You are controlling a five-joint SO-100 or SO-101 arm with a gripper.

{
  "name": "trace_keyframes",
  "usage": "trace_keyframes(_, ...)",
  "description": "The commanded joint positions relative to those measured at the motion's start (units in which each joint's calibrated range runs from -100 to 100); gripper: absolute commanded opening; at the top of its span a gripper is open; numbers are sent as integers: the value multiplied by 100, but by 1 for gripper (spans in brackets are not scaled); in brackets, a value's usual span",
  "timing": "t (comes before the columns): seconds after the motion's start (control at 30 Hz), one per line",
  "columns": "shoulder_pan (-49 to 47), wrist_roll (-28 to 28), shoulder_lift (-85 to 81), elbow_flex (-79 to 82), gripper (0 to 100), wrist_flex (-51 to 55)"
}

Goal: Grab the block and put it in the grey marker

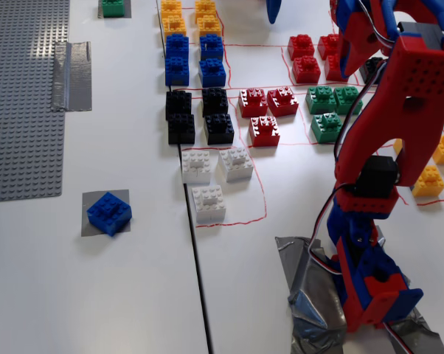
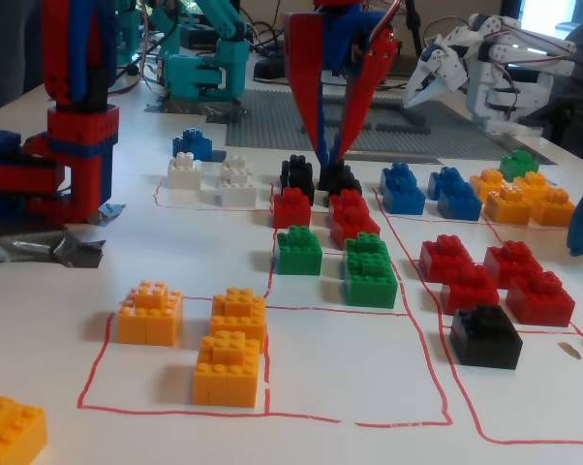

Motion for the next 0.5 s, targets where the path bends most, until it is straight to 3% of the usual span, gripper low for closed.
trace_keyframes(0.0,-50,-49,-260,-182,0,-272)
trace_keyframes(0.47,-609,-425,12,-236,0,-467)
